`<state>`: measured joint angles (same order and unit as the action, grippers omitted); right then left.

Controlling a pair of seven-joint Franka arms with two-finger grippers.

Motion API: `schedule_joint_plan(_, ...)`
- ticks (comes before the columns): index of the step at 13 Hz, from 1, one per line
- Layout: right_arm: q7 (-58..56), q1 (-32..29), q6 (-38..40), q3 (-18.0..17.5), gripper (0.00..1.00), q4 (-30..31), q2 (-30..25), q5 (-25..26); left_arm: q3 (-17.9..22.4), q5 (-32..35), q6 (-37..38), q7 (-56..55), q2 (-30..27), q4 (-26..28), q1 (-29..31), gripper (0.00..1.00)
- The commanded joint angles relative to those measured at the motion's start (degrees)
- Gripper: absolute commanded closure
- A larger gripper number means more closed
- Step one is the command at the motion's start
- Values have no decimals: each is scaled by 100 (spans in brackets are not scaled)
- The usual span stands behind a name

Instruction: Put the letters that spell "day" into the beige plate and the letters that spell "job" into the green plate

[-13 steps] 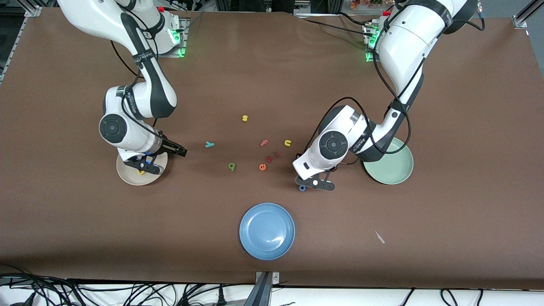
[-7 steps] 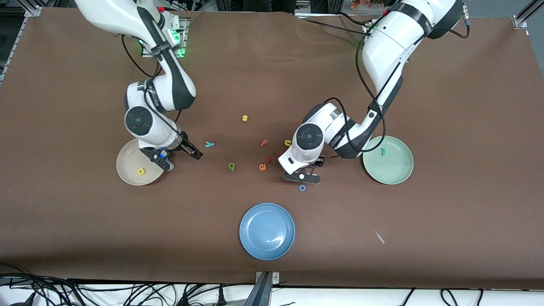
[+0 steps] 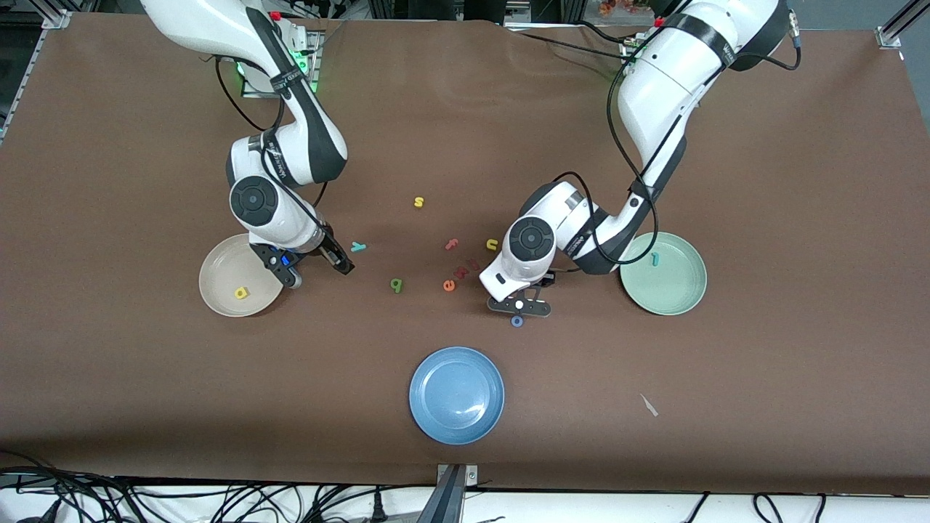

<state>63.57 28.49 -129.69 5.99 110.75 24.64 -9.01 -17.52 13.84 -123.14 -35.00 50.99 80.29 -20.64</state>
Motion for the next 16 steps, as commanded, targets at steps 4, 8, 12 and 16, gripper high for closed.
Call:
schedule_joint_plan(4, 1912, 262, -399, -11, 0, -220, 348, -48, -68, -487, -44, -138, -71, 233, 95, 44)
schedule_joint_plan(8, 2659, 473, -443, -10, 0, -221, 445, 5, -76, -479, -35, -200, -107, 259, 86, 94)
schedule_joint_plan(12, 2836, 640, -916, 7, 0, 191, 349, 40, -68, -470, 9, -156, -168, 189, 130, 100)
schedule_joint_plan(16, 2836, 684, -1471, 16, 0, 754, 183, 58, -68, -391, 842, 264, -720, 197, 524, 99)
